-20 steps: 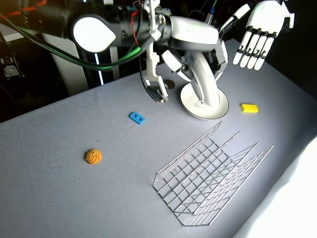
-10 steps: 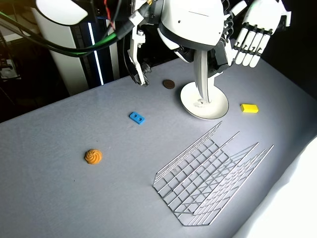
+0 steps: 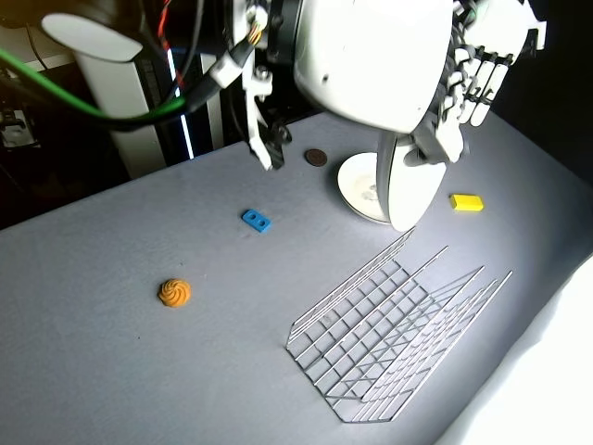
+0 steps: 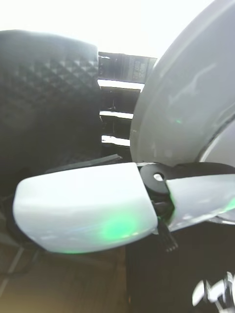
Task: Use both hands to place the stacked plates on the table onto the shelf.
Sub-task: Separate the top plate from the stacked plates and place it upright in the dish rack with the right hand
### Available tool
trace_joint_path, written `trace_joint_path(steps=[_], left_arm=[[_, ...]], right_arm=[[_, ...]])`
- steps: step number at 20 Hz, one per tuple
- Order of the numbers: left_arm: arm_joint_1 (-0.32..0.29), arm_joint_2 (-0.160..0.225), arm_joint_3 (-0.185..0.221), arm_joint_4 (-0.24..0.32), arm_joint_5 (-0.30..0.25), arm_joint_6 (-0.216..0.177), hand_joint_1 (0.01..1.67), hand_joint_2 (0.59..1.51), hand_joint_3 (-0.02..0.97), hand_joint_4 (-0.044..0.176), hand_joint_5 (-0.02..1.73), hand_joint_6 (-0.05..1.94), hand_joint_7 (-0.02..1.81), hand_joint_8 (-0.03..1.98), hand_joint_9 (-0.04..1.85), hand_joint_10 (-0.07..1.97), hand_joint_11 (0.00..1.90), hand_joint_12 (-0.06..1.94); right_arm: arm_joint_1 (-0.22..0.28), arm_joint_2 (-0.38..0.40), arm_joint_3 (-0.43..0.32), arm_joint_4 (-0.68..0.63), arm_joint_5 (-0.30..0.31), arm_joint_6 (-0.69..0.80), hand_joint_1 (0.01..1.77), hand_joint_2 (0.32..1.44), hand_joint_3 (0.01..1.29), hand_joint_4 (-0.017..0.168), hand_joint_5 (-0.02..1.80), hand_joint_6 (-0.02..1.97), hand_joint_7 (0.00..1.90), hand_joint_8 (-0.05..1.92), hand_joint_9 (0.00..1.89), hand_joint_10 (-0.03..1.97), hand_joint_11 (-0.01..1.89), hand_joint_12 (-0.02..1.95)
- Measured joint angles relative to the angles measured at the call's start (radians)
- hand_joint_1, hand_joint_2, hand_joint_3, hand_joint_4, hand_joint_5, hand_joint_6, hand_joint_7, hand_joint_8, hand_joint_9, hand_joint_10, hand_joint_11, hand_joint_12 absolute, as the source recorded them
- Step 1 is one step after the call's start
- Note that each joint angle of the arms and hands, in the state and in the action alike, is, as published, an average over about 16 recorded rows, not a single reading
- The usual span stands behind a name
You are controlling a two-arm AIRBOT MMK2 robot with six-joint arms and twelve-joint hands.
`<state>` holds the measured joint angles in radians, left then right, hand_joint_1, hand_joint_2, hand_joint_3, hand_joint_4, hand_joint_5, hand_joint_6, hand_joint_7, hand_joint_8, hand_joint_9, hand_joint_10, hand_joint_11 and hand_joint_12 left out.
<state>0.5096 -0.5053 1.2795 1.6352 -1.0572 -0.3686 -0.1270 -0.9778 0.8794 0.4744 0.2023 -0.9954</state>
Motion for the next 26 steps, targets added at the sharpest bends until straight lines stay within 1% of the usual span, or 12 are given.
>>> trace_joint_path(steps=[5,10,12,17,22,26], left_arm=[[-0.002,-0.002,0.002,0.001,-0.004,-0.003,0.02,1.104,0.017,0.002,0.04,0.02,0.03,0.02,0.02,0.00,0.02,-0.01],[-0.001,-0.004,0.004,0.002,-0.008,-0.005,0.02,1.104,0.018,0.002,0.04,0.02,0.03,0.02,0.02,0.00,0.02,-0.01],[0.000,-0.004,0.005,0.003,-0.009,-0.006,0.02,1.105,0.018,0.002,0.04,0.02,0.02,0.02,0.02,0.00,0.02,-0.01],[0.003,-0.004,0.007,0.008,-0.011,-0.007,0.02,1.108,0.018,0.002,0.05,0.02,0.03,0.02,0.02,0.00,0.02,-0.01],[0.001,-0.007,0.009,0.020,-0.014,-0.007,0.02,1.116,0.017,0.002,0.07,0.02,0.04,0.02,0.02,0.00,0.02,-0.01],[-0.004,-0.010,0.009,0.032,-0.015,-0.007,0.02,1.122,0.017,0.003,0.08,0.02,0.05,0.02,0.02,0.00,0.02,-0.01]], right_arm=[[-0.004,-0.005,0.071,-0.181,-0.016,0.265,1.36,0.97,0.02,-0.002,0.99,0.81,1.10,0.70,1.09,0.96,0.84,1.07],[-0.009,-0.019,0.142,-0.377,-0.058,0.512,1.37,0.97,0.02,-0.003,0.97,0.84,1.09,0.74,1.08,0.99,0.83,1.09],[-0.011,-0.027,0.170,-0.437,-0.072,0.589,1.37,0.97,0.02,-0.003,0.97,0.84,1.09,0.73,1.08,0.99,0.83,1.09],[-0.010,-0.056,0.241,-0.483,-0.102,0.668,1.38,0.97,0.02,-0.004,0.97,0.84,1.09,0.72,1.08,0.98,0.83,1.11],[-0.007,-0.095,0.311,-0.471,-0.132,0.675,1.38,0.97,0.02,-0.006,0.98,0.82,1.09,0.71,1.08,0.96,0.83,1.13],[-0.013,-0.125,0.359,-0.458,-0.142,0.678,1.38,0.96,0.02,-0.007,0.99,0.79,1.11,0.67,1.08,0.93,0.85,1.11]])
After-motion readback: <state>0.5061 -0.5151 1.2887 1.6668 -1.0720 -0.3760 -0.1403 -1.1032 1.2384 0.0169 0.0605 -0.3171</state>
